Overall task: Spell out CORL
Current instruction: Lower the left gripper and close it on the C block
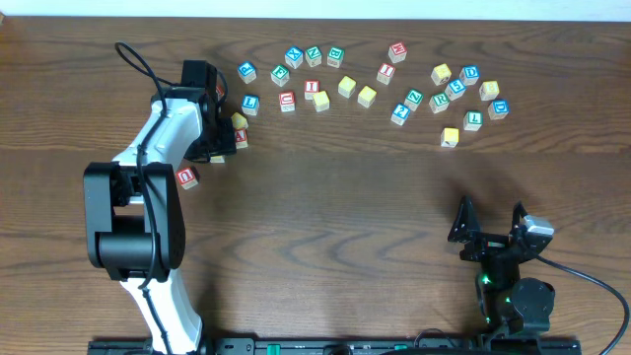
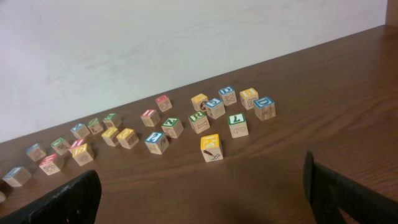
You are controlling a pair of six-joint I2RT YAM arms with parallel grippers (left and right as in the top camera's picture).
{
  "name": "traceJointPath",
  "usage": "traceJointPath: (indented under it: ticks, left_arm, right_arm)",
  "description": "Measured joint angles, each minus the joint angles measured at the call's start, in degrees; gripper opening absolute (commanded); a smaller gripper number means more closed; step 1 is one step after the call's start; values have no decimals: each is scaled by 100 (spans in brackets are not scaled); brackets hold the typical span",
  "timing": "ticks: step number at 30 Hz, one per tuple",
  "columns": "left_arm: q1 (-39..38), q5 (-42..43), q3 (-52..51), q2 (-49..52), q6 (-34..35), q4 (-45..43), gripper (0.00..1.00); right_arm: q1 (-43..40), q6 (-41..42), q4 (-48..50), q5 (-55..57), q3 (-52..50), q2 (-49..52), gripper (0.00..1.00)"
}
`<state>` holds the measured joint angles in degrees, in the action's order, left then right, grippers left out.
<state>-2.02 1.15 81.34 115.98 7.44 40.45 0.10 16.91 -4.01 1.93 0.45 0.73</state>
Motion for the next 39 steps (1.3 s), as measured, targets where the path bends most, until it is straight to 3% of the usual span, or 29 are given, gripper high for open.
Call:
traceJointPath:
  ticks: [26,32,39]
  left_arm:
    - [-2,0,-254,0,-363,-330,50]
    - [-2,2,-413,2,-446,-409,42]
    - [-2,2,-413,2,-455,-570,39]
  right_arm:
    - [0,0,0,0,0,0,99]
    - [0,0,0,-2,0,0,99]
    - [0,0,0,0,0,0,99]
